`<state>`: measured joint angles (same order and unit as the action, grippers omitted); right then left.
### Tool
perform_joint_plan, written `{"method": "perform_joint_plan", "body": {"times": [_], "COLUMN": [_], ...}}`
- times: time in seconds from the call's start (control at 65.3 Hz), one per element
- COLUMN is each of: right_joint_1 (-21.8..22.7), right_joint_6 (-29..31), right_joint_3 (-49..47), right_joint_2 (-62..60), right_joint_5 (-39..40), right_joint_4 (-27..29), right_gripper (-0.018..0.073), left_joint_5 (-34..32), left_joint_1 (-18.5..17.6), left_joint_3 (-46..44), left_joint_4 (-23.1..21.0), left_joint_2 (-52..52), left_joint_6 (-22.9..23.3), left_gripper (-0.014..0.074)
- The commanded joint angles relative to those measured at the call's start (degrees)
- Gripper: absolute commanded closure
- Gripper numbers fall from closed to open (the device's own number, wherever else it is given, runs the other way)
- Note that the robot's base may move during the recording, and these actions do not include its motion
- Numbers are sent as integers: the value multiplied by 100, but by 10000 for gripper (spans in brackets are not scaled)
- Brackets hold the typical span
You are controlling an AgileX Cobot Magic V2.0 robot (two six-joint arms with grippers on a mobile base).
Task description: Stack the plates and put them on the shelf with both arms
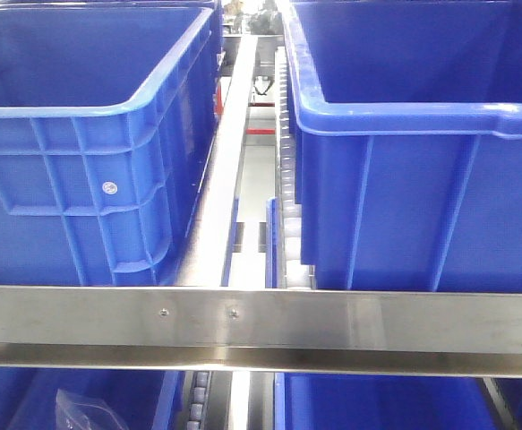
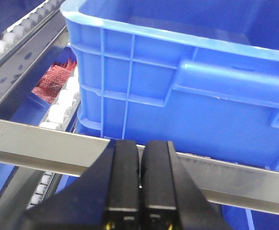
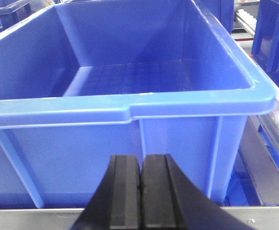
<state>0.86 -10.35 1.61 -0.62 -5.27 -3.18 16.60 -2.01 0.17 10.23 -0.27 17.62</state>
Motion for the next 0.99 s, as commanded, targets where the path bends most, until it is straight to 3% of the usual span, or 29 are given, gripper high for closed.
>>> {"method": "perform_joint_plan", "body": {"times": [0.0, 0.153, 0.276, 0.582, 0.735, 0.98], "right_joint_1": [37, 37, 37, 37, 37, 37], "right_joint_6": [16, 16, 16, 16, 16, 16], "right_joint_3": [6, 6, 6, 6, 6, 6], "right_joint_2": [-109, -109, -109, -109, -109, -109], "right_joint_5": [527, 527, 527, 527, 527, 527], "right_joint_4": [-15, -15, -15, -15, -15, -15], "right_gripper": [536, 536, 536, 536, 536, 536], "left_joint_5": [-547, -616, -1305, -1818, -1766, -1766], "left_joint_1": [10, 10, -4, -4, -4, -4], "left_joint_3": [-148, -136, 53, 53, 53, 53], "left_joint_4": [-24, -24, -38, -263, -518, -385], "left_joint_2": [-124, -124, -124, -124, -124, -124], "left_joint_6": [62, 62, 16, -1253, -1246, -1246], "left_gripper": [513, 513, 513, 513, 513, 513]}}
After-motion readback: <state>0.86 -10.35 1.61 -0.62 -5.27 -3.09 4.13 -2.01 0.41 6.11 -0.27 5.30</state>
